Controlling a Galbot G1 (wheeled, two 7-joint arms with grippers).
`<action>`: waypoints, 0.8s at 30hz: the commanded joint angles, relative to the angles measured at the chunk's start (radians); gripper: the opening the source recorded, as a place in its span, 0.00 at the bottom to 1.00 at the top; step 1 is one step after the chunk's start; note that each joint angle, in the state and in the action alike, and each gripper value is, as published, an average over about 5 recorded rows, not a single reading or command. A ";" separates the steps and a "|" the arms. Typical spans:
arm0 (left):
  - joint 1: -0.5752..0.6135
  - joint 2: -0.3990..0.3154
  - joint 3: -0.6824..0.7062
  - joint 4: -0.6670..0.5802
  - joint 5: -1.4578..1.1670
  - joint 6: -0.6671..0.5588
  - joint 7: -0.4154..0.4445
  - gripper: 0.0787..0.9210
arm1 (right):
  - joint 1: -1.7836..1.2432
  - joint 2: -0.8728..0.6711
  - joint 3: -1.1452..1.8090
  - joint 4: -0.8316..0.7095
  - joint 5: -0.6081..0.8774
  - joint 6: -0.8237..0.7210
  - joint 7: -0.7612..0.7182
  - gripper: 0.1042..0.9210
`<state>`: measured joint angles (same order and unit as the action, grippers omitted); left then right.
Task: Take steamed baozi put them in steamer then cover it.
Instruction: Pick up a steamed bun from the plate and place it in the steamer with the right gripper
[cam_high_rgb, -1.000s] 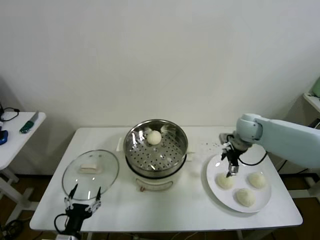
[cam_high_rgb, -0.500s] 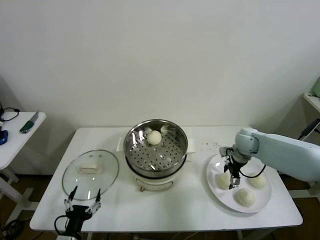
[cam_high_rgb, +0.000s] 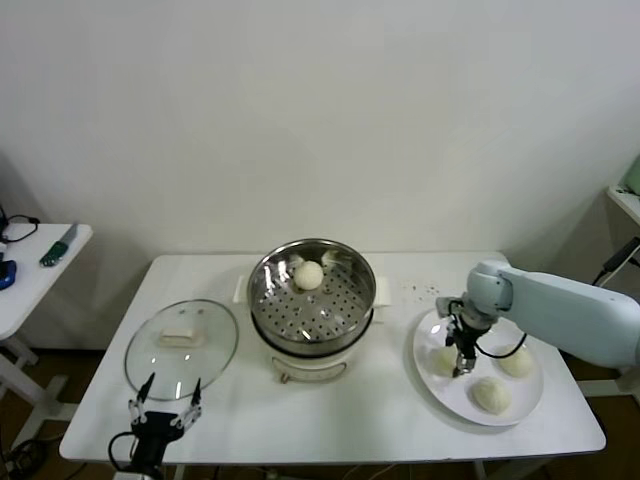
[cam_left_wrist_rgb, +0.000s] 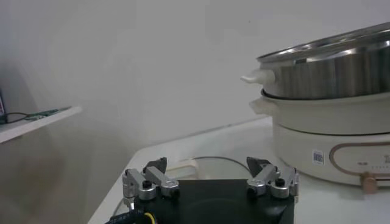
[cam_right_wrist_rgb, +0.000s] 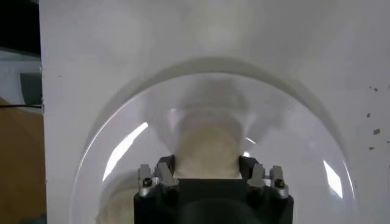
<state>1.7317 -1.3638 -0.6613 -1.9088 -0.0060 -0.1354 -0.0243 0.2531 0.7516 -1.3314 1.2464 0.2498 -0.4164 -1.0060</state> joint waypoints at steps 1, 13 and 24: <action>0.002 0.001 0.001 -0.002 -0.001 -0.001 0.001 0.88 | 0.066 -0.007 -0.025 0.007 0.028 0.002 0.001 0.69; 0.002 0.008 0.030 -0.024 0.002 0.010 0.015 0.88 | 0.593 0.162 -0.276 -0.041 0.376 0.019 -0.023 0.69; -0.003 0.017 0.040 -0.046 -0.004 0.024 0.030 0.88 | 0.745 0.469 -0.326 -0.153 0.688 -0.017 -0.001 0.69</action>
<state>1.7277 -1.3483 -0.6237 -1.9468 -0.0105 -0.1177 0.0007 0.8424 1.0456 -1.5952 1.1432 0.7412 -0.4290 -1.0104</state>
